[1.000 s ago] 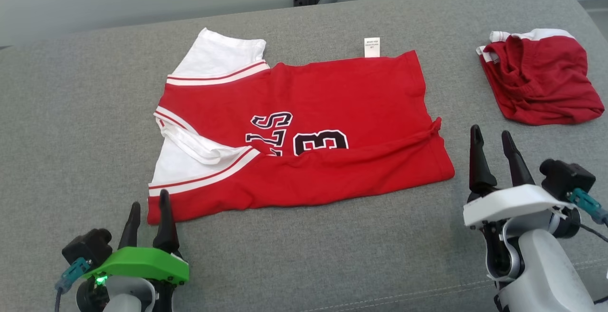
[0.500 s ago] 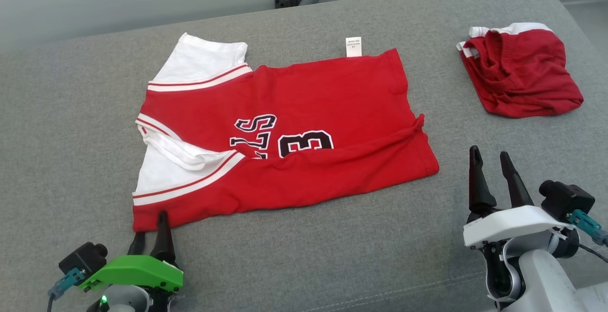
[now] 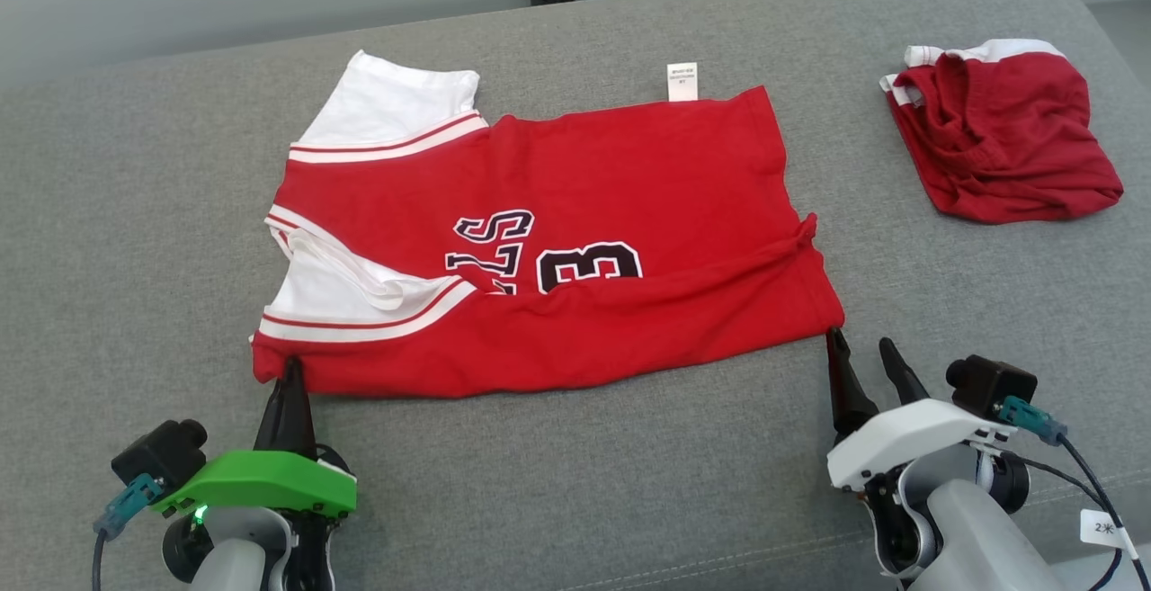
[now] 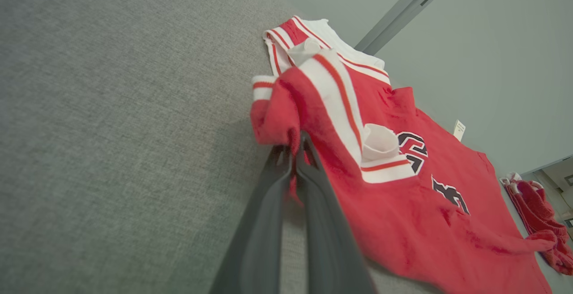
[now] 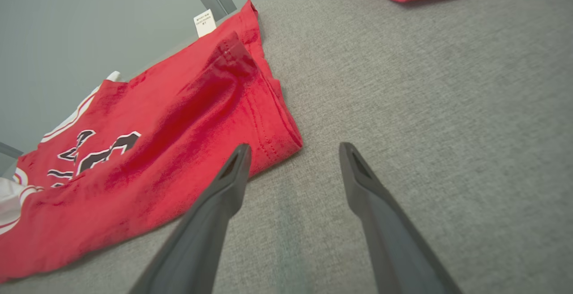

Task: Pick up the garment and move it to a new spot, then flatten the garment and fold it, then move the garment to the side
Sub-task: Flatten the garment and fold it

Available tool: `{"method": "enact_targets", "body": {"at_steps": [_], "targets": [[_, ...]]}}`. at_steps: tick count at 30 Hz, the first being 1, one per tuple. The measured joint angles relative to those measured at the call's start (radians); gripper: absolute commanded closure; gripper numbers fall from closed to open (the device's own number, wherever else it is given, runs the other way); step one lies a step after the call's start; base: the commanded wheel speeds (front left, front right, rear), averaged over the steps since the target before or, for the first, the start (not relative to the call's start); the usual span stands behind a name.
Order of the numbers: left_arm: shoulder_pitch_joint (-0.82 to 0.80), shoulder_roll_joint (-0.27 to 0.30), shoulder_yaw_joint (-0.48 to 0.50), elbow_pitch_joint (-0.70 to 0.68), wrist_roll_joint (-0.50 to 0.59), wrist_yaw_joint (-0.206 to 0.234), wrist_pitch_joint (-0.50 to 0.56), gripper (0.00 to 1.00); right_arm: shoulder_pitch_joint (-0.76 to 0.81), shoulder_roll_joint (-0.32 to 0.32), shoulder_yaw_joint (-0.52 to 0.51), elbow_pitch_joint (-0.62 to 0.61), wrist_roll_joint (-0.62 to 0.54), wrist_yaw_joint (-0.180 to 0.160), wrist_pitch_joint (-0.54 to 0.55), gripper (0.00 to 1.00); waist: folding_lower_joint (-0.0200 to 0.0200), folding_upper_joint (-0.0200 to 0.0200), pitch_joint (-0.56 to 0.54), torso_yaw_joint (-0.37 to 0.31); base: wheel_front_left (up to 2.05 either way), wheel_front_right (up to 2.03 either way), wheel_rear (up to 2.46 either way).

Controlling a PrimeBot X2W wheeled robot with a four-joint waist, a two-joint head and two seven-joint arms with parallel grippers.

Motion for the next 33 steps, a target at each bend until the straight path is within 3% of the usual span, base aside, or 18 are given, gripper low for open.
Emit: {"method": "enact_targets", "body": {"at_steps": [12,13,14,17,24,33], "targets": [[0.015,0.006,-0.050,-0.094,0.007,0.000,-0.006,1.00,-0.181,-0.001,0.095,0.276,0.207,0.000,-0.003,0.00,0.0000,0.0000,0.009,0.049,0.00,0.00,0.00],[0.015,0.007,-0.050,-0.097,0.009,0.000,-0.006,1.00,-0.193,-0.002,0.104,0.290,0.222,0.000,-0.003,0.18,0.0000,0.0000,0.009,0.050,0.00,0.00,0.00],[0.015,0.008,-0.051,-0.100,0.010,0.000,-0.006,1.00,-0.204,-0.002,0.112,0.306,0.230,0.000,-0.003,0.51,0.0000,0.0000,0.009,0.049,0.00,0.00,0.00],[0.020,0.014,-0.053,-0.113,0.018,0.000,-0.009,1.00,-0.229,-0.002,0.136,0.336,0.237,0.000,-0.003,1.00,0.0000,0.0000,0.005,0.049,0.00,0.00,0.00],[0.059,0.025,-0.056,-0.185,0.035,0.000,-0.013,1.00,-0.230,0.000,0.076,0.286,0.199,0.000,0.000,1.00,0.0000,0.0000,-0.016,0.048,0.00,0.00,0.00],[0.223,0.041,-0.050,-0.369,0.038,0.025,-0.003,1.00,-0.034,0.001,-0.016,0.095,0.171,0.001,0.001,1.00,0.0000,0.0000,-0.061,0.042,0.00,0.00,0.00]]}}
